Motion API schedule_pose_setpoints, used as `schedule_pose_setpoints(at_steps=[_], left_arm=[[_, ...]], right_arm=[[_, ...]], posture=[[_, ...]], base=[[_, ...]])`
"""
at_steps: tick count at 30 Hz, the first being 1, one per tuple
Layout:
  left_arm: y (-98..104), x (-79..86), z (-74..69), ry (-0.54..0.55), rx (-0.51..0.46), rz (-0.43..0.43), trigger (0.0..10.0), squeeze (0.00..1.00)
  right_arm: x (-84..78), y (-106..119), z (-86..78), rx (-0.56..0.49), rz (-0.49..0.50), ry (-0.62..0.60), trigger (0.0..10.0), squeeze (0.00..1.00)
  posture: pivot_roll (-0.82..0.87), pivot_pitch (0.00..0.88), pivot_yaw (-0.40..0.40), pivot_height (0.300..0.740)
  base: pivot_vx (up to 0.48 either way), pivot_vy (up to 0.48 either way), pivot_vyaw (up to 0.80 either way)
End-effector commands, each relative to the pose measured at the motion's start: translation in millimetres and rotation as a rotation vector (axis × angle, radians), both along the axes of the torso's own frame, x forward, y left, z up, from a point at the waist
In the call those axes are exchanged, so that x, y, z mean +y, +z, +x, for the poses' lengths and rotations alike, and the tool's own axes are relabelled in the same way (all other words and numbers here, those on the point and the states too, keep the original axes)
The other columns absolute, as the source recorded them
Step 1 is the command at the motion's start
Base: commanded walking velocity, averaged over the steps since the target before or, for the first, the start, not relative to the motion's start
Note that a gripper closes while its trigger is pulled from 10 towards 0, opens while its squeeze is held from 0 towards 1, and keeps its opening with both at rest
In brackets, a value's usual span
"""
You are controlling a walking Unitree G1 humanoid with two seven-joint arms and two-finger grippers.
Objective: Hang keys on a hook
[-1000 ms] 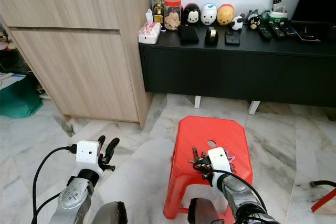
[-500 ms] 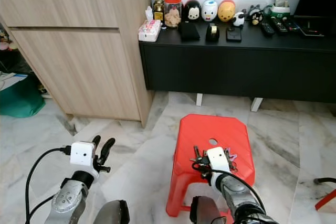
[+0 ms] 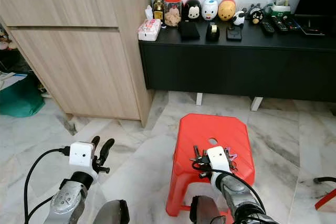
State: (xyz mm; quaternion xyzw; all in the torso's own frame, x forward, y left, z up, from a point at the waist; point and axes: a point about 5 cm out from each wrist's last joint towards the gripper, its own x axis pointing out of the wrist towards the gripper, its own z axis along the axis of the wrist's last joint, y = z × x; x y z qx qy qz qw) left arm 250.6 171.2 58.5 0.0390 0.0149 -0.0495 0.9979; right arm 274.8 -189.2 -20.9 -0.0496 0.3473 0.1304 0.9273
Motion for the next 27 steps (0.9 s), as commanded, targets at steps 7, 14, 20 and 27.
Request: schedule_pose_setpoints(at_steps=[7,14,20,27], left_arm=[[0,1.5,-0.5,0.005,0.010,0.010,10.0,0.00],[-1,-0.7,1.2,0.000,0.015,0.012,10.0,0.00],[-1,-1.3,2.5,0.004,0.015,0.012,10.0,0.00],[-2,-4.4,4.6,0.012,0.010,0.002,10.0,0.00]], right_arm=[[1.1,3,3.1,-0.021,0.016,-0.006,0.0,0.00],[12.6,6,6.0,-0.074,0.064,0.000,0.0,0.00],[14.3,19,17.4,-0.195,0.095,-0.047,0.0,0.00],[9.9,41,29.3,-0.398,0.172,-0.196,0.0,0.00]], posture=[[0.04,0.042,0.018,0.592],[0.03,0.036,0.016,0.592],[0.02,0.030,0.009,0.592],[0.01,0.018,-0.005,0.592]], base=[[0.000,0.000,0.00],[0.000,0.000,0.00],[0.000,0.000,0.00],[0.000,0.000,0.00]])
